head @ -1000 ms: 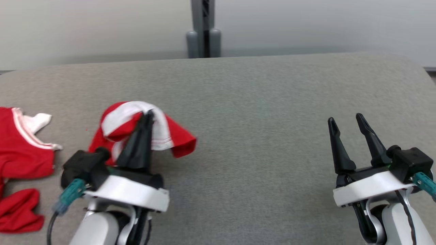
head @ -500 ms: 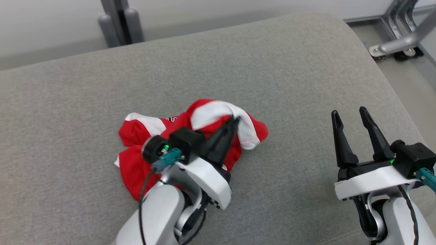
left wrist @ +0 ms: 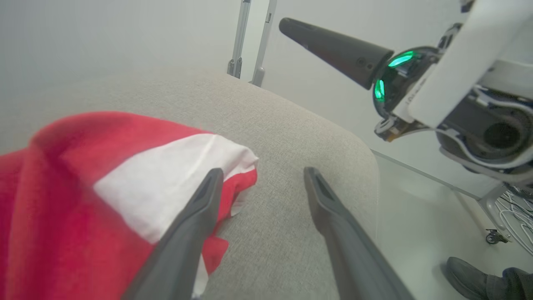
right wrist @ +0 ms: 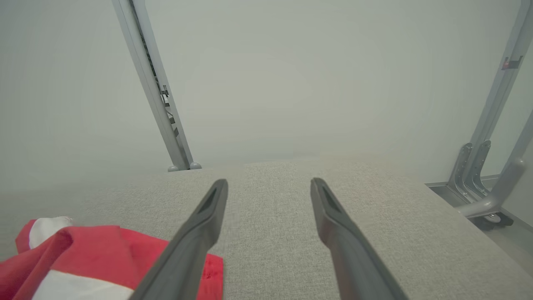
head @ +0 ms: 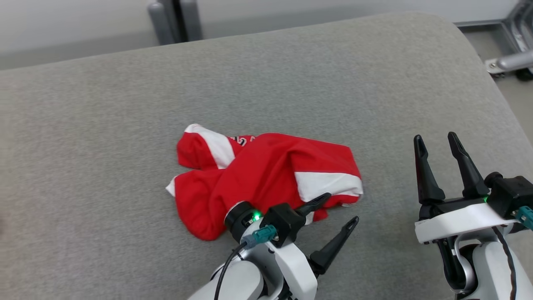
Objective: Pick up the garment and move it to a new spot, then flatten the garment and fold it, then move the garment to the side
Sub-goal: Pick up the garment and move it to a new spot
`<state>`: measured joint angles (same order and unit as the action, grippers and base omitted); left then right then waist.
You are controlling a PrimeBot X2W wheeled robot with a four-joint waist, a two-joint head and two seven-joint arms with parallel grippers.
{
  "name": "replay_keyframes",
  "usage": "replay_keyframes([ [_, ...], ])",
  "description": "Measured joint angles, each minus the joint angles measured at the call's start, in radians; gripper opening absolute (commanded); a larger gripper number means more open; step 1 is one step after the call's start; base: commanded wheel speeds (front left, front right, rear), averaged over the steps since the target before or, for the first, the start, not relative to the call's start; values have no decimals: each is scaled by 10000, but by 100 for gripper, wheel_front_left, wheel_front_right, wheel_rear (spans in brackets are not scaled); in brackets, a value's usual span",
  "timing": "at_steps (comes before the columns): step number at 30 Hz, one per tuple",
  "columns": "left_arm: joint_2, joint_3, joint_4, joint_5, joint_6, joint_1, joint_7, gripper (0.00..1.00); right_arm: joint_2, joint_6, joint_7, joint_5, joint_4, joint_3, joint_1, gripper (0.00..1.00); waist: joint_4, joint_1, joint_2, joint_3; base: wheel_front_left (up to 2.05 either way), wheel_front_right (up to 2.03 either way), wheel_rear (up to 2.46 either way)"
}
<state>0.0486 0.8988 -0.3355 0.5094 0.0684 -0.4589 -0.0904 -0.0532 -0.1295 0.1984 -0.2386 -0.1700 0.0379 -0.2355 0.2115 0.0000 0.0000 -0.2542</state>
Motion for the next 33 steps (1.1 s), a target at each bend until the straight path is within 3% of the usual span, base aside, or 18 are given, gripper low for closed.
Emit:
replay_keyframes([
  [6,554,-430,497,-61,-644,423,-522,100,0,0,6,35,-17,-44,-2,100,-748,0,0,342,0,0,0],
  [17,2019,-3049,1425,487,-2452,921,-1363,100,-12,0,-130,198,213,-297,215,100,-1748,0,0,999,0,0,0],
  [26,3231,-4711,1634,828,-2892,1556,-1611,100,-33,0,-316,280,311,-293,714,100,-2018,0,0,1568,0,0,0],
  [33,3852,-5273,2059,911,-3162,2618,-1655,100,-27,0,-529,393,445,-127,1257,100,-2013,0,0,2064,0,0,0],
])
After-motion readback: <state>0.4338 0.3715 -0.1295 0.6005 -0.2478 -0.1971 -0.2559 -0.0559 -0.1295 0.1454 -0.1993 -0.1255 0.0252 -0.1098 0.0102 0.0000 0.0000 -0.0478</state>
